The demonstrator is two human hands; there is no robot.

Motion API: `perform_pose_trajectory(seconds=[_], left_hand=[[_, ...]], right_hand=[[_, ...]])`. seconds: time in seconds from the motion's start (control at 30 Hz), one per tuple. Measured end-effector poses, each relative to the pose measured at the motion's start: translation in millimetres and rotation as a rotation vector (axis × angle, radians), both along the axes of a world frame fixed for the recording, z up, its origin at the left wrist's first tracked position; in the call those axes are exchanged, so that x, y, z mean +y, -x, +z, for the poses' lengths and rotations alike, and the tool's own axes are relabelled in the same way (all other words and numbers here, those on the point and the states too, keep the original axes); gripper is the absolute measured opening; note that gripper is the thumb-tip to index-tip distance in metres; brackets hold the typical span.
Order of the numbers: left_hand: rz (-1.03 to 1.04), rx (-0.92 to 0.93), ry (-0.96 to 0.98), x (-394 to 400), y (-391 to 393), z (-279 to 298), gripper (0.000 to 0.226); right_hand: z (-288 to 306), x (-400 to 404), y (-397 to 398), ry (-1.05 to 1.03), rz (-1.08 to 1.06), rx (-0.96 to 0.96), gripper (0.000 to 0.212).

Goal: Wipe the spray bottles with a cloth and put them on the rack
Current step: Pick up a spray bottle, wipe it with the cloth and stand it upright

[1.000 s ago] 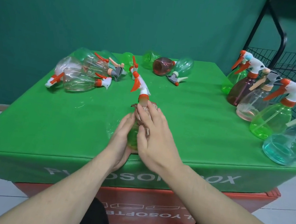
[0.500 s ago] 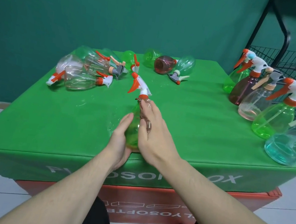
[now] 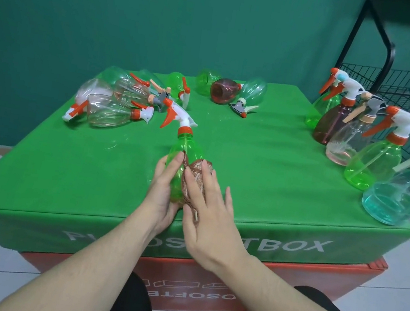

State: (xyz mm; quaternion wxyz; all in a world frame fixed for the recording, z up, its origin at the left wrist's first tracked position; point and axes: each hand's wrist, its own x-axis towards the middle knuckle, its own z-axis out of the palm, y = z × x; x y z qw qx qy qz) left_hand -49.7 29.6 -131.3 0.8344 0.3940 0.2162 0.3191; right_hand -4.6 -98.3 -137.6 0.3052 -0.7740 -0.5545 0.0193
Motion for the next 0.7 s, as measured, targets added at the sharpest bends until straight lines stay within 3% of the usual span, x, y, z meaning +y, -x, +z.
perform_pose_trajectory(seconds=[0.17,0.2,0.33,0.47,0.6,0.7], left_hand=[[-0.117,0.094,-0.112,2.3,-1.1,-4.2,0.098],[-0.138,0.102,-0.128,2.3,-1.4,-4.5,0.098],[-0.162,0.13,-0.126,2.6,-0.2,-4.8,0.074],[-0.216,0.159,-0.115,1.8,2.7,-4.0,0.067],[-0.212,0.143,-0.061,1.9,3.6,-2.5,0.063],[-0.203,0.116,-0.037,1.5,4.4,-2.3,0.042]], right_hand=[[14.2,7.1,-9.0,-0.082,-0.029,0.051,0.065],[18.3,10.0,-12.5,-0.101,-0.03,0.061,0.065],[35.0,24.8,-27.9,-0.198,-0.031,0.175,0.06],[48.6,34.0,-41.3,-0.142,-0.079,0.351,0.051],[48.0,38.1,-39.0,-0.139,-0.102,0.383,0.05],[41.6,35.9,-31.5,-0.172,-0.07,0.325,0.054]])
